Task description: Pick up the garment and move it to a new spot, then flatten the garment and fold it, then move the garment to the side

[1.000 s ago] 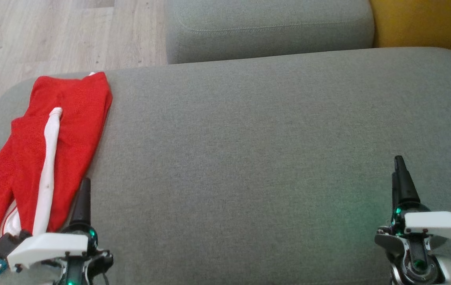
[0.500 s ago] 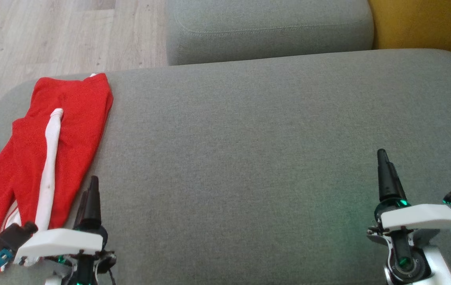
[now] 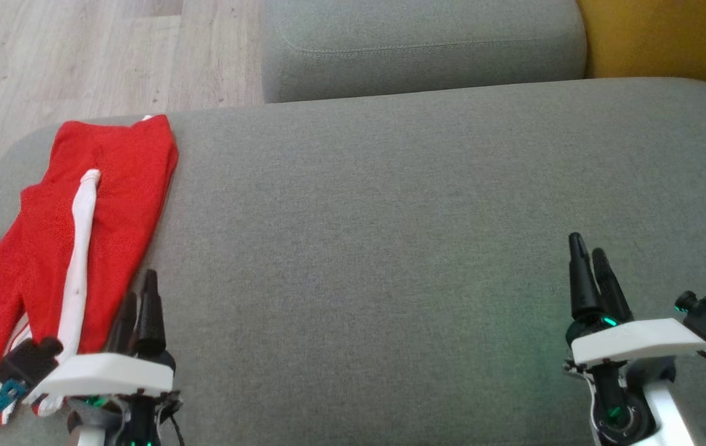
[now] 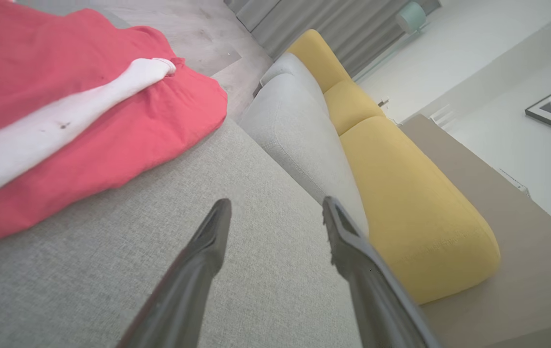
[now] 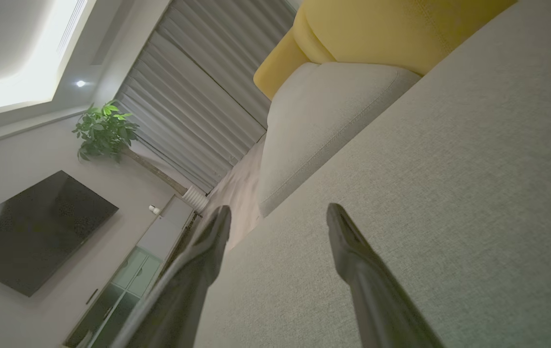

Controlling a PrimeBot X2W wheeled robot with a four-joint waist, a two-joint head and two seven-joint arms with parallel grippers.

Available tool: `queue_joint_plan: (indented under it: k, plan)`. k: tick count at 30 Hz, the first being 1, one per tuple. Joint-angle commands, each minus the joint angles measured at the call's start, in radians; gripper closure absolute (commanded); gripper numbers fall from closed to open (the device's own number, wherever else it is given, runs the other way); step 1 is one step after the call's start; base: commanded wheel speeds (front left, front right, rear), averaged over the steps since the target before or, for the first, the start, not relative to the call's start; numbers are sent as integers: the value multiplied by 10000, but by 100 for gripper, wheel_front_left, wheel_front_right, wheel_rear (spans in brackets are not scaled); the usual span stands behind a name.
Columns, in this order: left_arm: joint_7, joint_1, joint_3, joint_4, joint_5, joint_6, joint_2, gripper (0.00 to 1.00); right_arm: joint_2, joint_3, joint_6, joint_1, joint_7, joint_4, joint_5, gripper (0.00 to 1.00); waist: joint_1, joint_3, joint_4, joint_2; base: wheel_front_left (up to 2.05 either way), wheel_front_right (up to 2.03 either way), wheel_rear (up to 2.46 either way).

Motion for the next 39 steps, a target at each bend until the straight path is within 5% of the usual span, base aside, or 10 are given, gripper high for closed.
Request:
queue_joint_plan:
  k: [1, 39]
  plan:
    - [-115, -651, 93, -398, 309, 43, 147, 0, -160, 235, -4, -695, -141, -389, -311, 0, 0, -1, -8, 0, 0, 0, 0]
    - [-1257, -870, -165, -582, 4710, 461, 184, 0, -361, 1273, -7, -1198, -1291, -140, -4376, 0, 0, -166, -39, 0, 0, 0, 0]
